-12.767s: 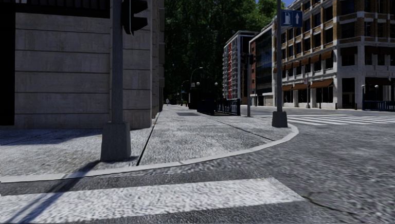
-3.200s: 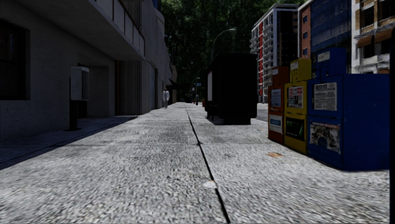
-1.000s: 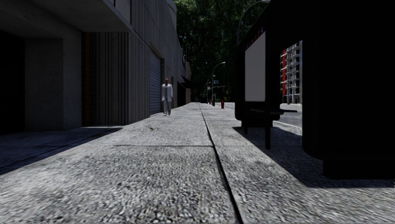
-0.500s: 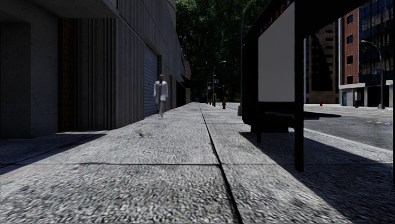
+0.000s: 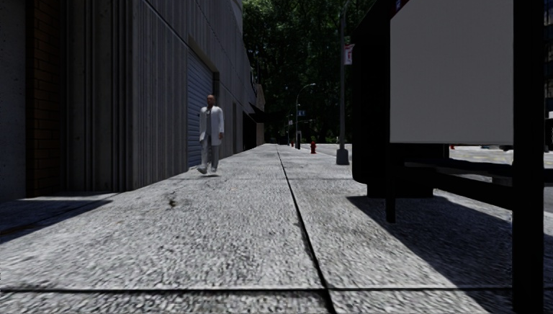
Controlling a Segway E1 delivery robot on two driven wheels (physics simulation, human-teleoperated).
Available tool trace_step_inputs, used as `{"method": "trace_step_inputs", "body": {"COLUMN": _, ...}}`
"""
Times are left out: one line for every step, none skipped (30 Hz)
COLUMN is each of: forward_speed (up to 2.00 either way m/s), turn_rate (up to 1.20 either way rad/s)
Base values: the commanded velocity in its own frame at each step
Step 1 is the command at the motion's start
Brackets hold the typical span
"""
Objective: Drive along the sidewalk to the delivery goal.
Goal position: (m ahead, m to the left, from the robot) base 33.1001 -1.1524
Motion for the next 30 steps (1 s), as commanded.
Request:
{"method": "trace_step_inputs", "body": {"forward_speed": 2.00, "turn_rate": 0.00}}
{"method": "trace_step_inputs", "body": {"forward_speed": 2.00, "turn_rate": 0.00}}
{"method": "trace_step_inputs", "body": {"forward_speed": 2.00, "turn_rate": 0.00}}
{"method": "trace_step_inputs", "body": {"forward_speed": 2.00, "turn_rate": 0.00}}
{"method": "trace_step_inputs", "body": {"forward_speed": 2.00, "turn_rate": 0.00}}
{"method": "trace_step_inputs", "body": {"forward_speed": 2.00, "turn_rate": 0.00}}
{"method": "trace_step_inputs", "body": {"forward_speed": 2.00, "turn_rate": 0.00}}
{"method": "trace_step_inputs", "body": {"forward_speed": 2.00, "turn_rate": 0.00}}
{"method": "trace_step_inputs", "body": {"forward_speed": 2.00, "turn_rate": 0.00}}
{"method": "trace_step_inputs", "body": {"forward_speed": 2.00, "turn_rate": 0.00}}
{"method": "trace_step_inputs", "body": {"forward_speed": 2.00, "turn_rate": 0.00}}
{"method": "trace_step_inputs", "body": {"forward_speed": 2.00, "turn_rate": 0.00}}
{"method": "trace_step_inputs", "body": {"forward_speed": 2.00, "turn_rate": 0.00}}
{"method": "trace_step_inputs", "body": {"forward_speed": 2.00, "turn_rate": 0.00}}
{"method": "trace_step_inputs", "body": {"forward_speed": 2.00, "turn_rate": 0.00}}
{"method": "trace_step_inputs", "body": {"forward_speed": 2.00, "turn_rate": 0.00}}
{"method": "trace_step_inputs", "body": {"forward_speed": 2.00, "turn_rate": 0.00}}
{"method": "trace_step_inputs", "body": {"forward_speed": 2.00, "turn_rate": 0.00}}
{"method": "trace_step_inputs", "body": {"forward_speed": 2.00, "turn_rate": 0.00}}
{"method": "trace_step_inputs", "body": {"forward_speed": 2.00, "turn_rate": 0.00}}
{"method": "trace_step_inputs", "body": {"forward_speed": 2.00, "turn_rate": 0.00}}
{"method": "trace_step_inputs", "body": {"forward_speed": 2.00, "turn_rate": 0.00}}
{"method": "trace_step_inputs", "body": {"forward_speed": 2.00, "turn_rate": 0.00}}
{"method": "trace_step_inputs", "body": {"forward_speed": 2.00, "turn_rate": 0.00}}
{"method": "trace_step_inputs", "body": {"forward_speed": 2.00, "turn_rate": 0.00}}
{"method": "trace_step_inputs", "body": {"forward_speed": 2.00, "turn_rate": 0.00}}
{"method": "trace_step_inputs", "body": {"forward_speed": 2.00, "turn_rate": 0.00}}
{"method": "trace_step_inputs", "body": {"forward_speed": 2.00, "turn_rate": 0.00}}
{"method": "trace_step_inputs", "body": {"forward_speed": 2.00, "turn_rate": 0.00}}
{"method": "trace_step_inputs", "body": {"forward_speed": 2.00, "turn_rate": 0.00}}
